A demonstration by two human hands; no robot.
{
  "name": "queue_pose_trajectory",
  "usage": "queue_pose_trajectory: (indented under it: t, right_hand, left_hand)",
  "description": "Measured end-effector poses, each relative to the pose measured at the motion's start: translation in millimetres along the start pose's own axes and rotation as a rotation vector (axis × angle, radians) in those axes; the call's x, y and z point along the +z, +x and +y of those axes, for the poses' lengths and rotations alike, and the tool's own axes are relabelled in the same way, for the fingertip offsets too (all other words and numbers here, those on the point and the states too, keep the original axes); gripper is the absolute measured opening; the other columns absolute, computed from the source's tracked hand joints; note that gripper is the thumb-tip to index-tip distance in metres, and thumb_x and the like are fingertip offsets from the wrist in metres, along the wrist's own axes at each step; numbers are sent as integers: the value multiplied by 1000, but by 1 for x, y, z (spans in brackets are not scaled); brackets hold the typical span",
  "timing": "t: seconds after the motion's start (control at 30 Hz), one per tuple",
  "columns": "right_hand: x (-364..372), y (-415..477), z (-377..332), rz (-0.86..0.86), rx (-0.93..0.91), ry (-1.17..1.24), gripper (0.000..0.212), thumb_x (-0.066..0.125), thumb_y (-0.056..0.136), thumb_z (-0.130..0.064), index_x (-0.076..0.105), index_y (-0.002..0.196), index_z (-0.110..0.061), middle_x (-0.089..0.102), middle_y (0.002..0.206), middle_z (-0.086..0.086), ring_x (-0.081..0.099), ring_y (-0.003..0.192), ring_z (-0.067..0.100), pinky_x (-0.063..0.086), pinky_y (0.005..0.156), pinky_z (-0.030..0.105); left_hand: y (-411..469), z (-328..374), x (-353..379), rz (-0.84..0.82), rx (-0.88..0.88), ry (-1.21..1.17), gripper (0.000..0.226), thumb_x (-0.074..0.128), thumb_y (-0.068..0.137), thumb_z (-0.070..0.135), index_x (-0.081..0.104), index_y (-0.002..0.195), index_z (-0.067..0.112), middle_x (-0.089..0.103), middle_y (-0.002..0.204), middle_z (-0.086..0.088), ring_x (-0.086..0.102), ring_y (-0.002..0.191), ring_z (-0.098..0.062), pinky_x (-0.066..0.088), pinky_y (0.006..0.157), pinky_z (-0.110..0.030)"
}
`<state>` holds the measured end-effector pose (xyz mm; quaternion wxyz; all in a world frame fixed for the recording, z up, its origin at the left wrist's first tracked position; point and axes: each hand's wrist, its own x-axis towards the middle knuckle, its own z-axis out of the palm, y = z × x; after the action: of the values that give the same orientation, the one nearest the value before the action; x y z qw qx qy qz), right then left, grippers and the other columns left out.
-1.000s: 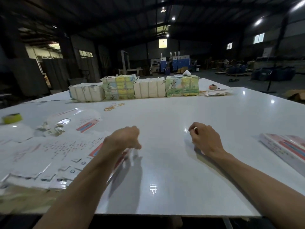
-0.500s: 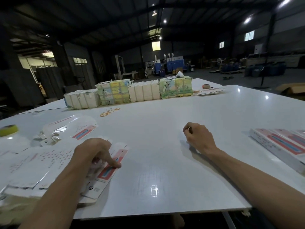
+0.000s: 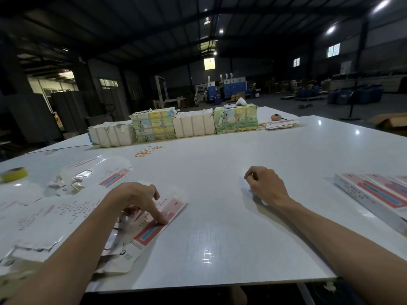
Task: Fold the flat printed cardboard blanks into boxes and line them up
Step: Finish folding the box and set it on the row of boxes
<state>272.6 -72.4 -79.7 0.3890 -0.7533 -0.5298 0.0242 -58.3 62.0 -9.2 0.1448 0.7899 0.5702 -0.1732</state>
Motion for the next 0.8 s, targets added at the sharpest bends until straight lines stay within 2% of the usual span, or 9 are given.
queue_pose_trajectory:
  t: [0.1, 0.2, 0.33, 0.43, 0.5, 0.6, 0.7, 0.8]
  right_hand:
    - [0, 1, 1, -6, 1, 0, 21, 50, 97, -18, 69, 90, -26, 69, 79, -9, 73, 75, 19, 51, 70, 33]
    - [1, 2, 3, -12, -8, -8, 22, 50, 97, -18, 70, 91, -26, 69, 80, -10, 73, 76, 19, 50, 68, 32]
    - [3, 3, 5, -14, -7, -6, 23, 50, 97, -19, 69, 90, -28, 70, 80, -9, 73, 76, 18, 50, 68, 31]
    - [4, 4, 6, -14, -13, -4, 22, 51, 97, -19, 69, 89, -28, 70, 81, -10, 73, 75, 18, 53, 71, 34]
    - [5, 5, 6, -15, -20, -4, 22, 51, 96, -19, 69, 88, -29, 70, 79, -10, 73, 75, 17, 53, 69, 33]
    - [6, 7, 7, 21, -45, 35, 21, 52, 97, -18, 69, 90, -29, 69, 72, -11, 69, 68, 9, 49, 63, 31]
    - [6, 9, 6, 165, -143, 208, 18, 53, 105, -14, 70, 105, -21, 67, 75, -8, 66, 68, 14, 55, 65, 29]
    - [2, 10, -3, 266, -193, 384, 20, 53, 109, -22, 61, 128, -21, 68, 98, -2, 67, 85, 15, 58, 74, 20]
  left_hand:
    - [1, 5, -2, -45, 67, -67, 84, 89, 52, 79, 71, 117, 29, 75, 111, 6, 68, 97, -13, 53, 77, -26]
    - [2, 10, -2, -71, 122, -186, 76, 85, 56, 73, 79, 112, 23, 79, 108, 4, 71, 103, -13, 56, 88, -27]
    - [4, 15, -8, -125, 156, -420, 72, 86, 66, 61, 71, 122, 18, 81, 104, 3, 72, 110, -14, 59, 95, -29]
    - [3, 24, -12, -69, 197, -533, 46, 82, 75, 55, 71, 109, 26, 81, 99, 3, 71, 110, -17, 57, 94, -32]
    - [1, 35, -13, -37, 250, -671, 40, 76, 88, 48, 73, 114, 18, 81, 103, -2, 70, 115, -22, 54, 93, -34]
    - [0, 61, -9, -36, 359, -942, 42, 68, 97, 42, 69, 123, 9, 79, 104, -6, 75, 105, -21, 57, 93, -37]
    - [3, 97, 4, -36, 468, -1124, 31, 60, 106, 34, 67, 124, 10, 76, 107, -12, 75, 109, -28, 60, 96, -48]
    - [6, 138, 22, -11, 462, -1210, 31, 47, 109, 33, 63, 123, 10, 74, 111, -21, 76, 99, -31, 62, 90, -44]
